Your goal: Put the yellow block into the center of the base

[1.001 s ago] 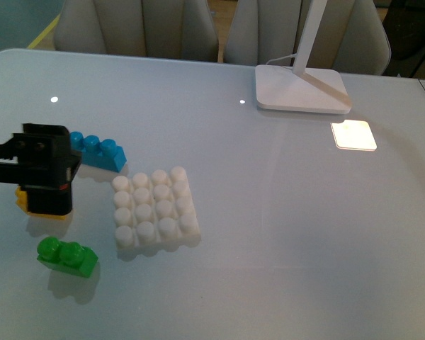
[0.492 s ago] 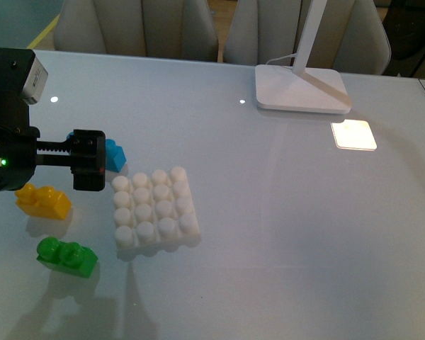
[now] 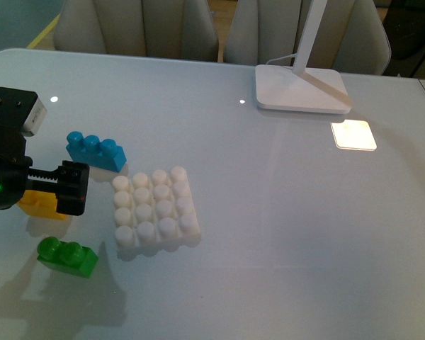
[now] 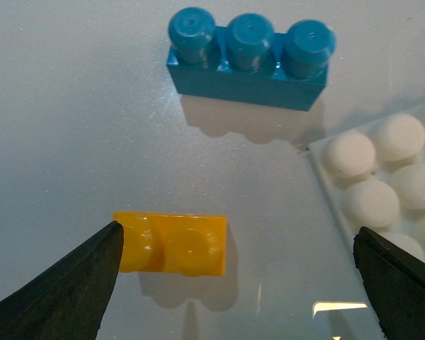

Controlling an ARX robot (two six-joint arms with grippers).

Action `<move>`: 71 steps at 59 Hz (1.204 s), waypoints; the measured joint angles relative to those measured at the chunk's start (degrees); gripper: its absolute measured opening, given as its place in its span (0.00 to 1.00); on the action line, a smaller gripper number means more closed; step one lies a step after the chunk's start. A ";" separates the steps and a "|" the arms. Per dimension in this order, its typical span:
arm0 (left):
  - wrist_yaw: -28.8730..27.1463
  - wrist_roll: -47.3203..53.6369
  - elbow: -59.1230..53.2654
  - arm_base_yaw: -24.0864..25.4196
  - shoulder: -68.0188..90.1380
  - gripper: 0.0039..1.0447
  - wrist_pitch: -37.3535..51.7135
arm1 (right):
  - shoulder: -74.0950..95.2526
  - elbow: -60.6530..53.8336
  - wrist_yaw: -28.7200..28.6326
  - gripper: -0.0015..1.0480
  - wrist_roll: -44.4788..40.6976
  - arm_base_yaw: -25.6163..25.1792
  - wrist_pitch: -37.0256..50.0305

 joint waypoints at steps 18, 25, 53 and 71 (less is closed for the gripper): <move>0.81 3.13 2.14 1.92 2.56 0.93 -2.32 | 0.00 0.00 0.00 0.92 0.00 0.00 0.00; 0.85 3.54 3.04 2.97 3.80 0.93 -2.84 | 0.00 0.00 0.02 0.92 0.00 0.00 0.00; 1.27 5.27 6.12 5.92 6.34 0.93 -3.78 | 0.00 0.00 0.00 0.92 0.00 0.00 0.00; 1.51 6.71 6.49 7.45 7.72 0.93 -3.78 | 0.00 0.00 0.02 0.92 0.00 0.00 0.00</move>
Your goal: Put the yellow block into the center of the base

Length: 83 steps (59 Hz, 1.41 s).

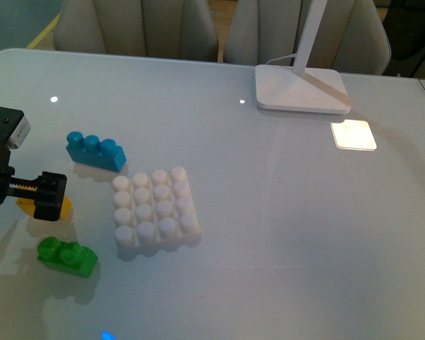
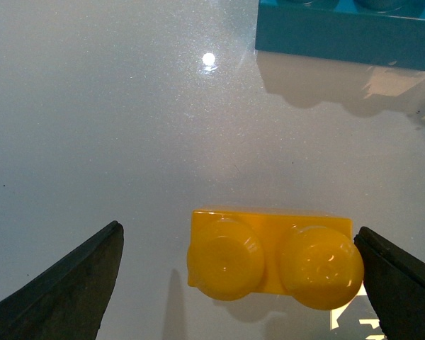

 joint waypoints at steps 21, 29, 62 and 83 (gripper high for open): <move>0.15 0.72 0.50 0.26 1.16 0.93 0.00 | 0.00 0.00 -0.02 0.92 0.00 0.00 0.00; 0.15 0.92 0.50 0.28 1.68 0.93 0.11 | 0.00 0.00 0.00 0.92 0.00 0.00 0.00; -0.02 1.05 0.83 0.22 3.17 0.93 0.24 | 0.00 0.00 -0.02 0.92 0.00 0.00 0.00; 0.61 0.81 0.85 -0.44 3.17 0.61 0.39 | 0.00 0.00 0.00 0.92 0.00 0.00 0.00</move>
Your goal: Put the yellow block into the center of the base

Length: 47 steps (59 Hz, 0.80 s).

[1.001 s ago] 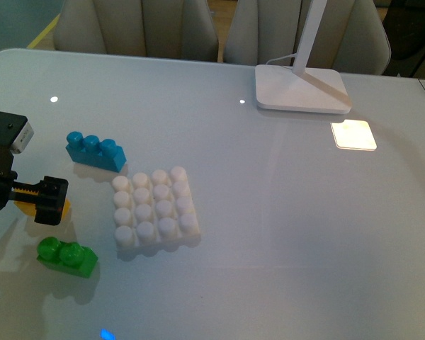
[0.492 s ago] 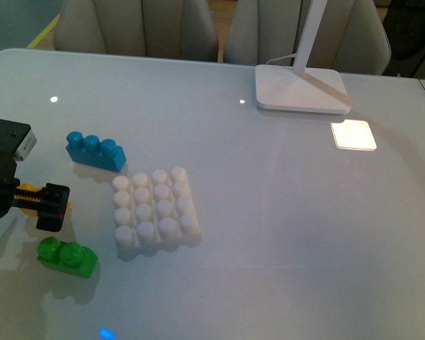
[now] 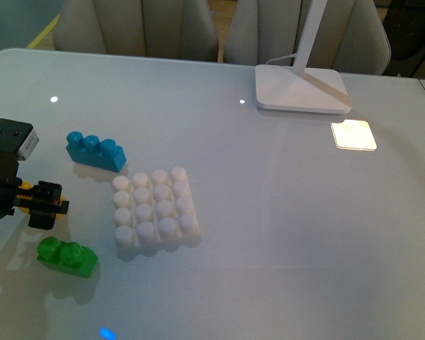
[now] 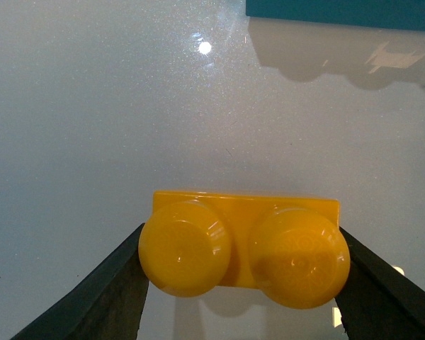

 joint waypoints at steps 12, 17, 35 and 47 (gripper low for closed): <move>0.15 -0.48 -0.04 -0.59 -0.02 0.60 0.26 | 0.00 0.00 0.00 0.92 0.00 0.00 0.00; 0.33 -1.07 -0.52 -0.81 -0.39 0.60 0.33 | 0.00 0.00 0.00 0.92 0.00 0.00 -0.02; -1.40 -5.70 -5.09 -5.20 -9.57 0.60 -2.16 | 0.00 0.00 -0.02 0.92 0.00 0.00 -0.02; -4.44 -11.80 -5.51 -11.30 -14.47 0.60 -7.13 | 0.00 0.00 -0.02 0.92 0.00 0.00 0.00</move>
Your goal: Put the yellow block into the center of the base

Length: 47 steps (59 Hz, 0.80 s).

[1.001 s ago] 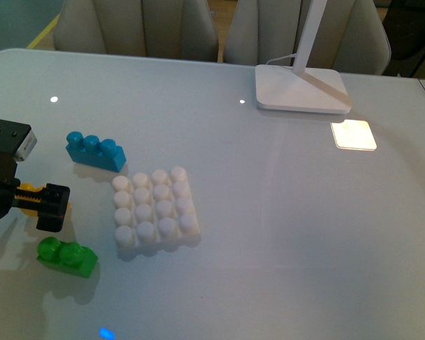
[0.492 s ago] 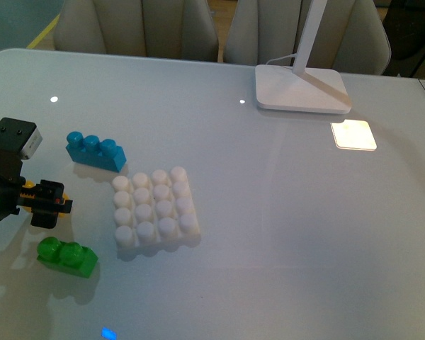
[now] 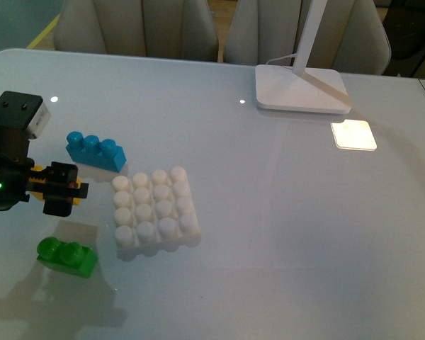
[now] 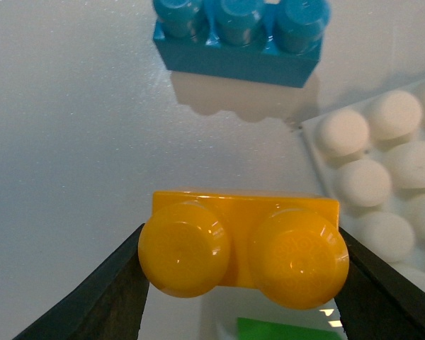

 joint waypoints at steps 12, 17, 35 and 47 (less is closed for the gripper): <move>-6.23 -9.40 0.31 -8.24 -1.64 0.60 -6.01 | 0.00 0.00 0.00 0.92 0.00 0.00 0.00; -7.58 -13.11 1.36 -11.04 -1.64 0.60 -7.80 | 0.00 0.00 0.00 0.92 0.00 0.00 0.00; -7.23 -19.82 4.33 -15.04 -1.44 0.60 -9.31 | 0.00 0.00 0.02 0.92 0.00 0.00 0.00; -8.85 -22.27 6.34 -16.55 1.18 0.60 -9.57 | 0.00 0.00 0.00 0.92 0.00 0.00 0.00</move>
